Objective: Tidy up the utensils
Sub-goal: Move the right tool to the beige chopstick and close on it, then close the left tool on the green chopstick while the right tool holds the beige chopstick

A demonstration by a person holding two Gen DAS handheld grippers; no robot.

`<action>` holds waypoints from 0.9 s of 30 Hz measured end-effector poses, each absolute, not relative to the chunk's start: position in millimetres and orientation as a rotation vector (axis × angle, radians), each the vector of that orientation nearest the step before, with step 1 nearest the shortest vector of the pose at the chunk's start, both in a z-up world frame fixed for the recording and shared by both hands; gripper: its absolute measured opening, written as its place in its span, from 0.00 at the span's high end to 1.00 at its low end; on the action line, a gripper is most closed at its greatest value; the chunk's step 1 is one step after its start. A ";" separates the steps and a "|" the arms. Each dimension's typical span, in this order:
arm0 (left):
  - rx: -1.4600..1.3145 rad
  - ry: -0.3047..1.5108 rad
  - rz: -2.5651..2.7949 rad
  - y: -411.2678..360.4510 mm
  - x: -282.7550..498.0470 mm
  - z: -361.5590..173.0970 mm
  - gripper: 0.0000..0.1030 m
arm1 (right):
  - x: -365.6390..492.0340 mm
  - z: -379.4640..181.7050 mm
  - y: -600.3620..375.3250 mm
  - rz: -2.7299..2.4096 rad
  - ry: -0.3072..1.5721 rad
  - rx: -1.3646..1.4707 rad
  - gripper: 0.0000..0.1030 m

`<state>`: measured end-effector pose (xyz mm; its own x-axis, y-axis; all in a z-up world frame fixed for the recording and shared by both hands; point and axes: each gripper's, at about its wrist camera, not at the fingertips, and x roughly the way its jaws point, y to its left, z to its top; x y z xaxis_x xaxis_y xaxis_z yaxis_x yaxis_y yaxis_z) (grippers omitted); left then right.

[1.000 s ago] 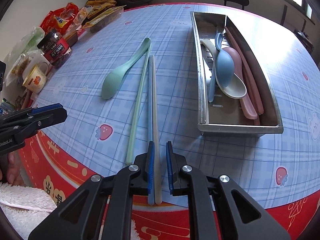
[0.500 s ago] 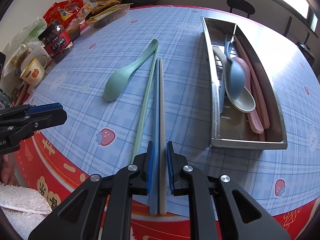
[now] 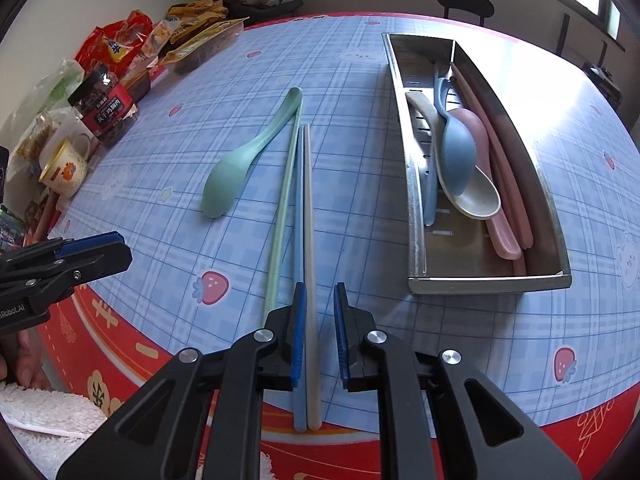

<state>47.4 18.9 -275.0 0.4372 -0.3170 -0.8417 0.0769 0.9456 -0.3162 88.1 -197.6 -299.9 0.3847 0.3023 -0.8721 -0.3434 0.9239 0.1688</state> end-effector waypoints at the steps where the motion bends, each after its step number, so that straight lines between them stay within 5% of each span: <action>1: -0.244 1.094 -0.249 19.1 47.6 -275.1 0.63 | 88.7 -301.8 -197.3 0.409 1.109 -0.049 0.87; 27: -0.281 1.109 -0.337 3.0 101.0 -280.0 0.64 | 94.2 -306.9 -196.4 0.445 1.129 -0.048 0.93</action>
<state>101.0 3.0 -280.0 0.4042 -0.4008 -0.8222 0.1243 0.9146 -0.3847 94.2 -196.4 -306.9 0.3502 0.3194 -0.8806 -0.3673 0.9116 0.1846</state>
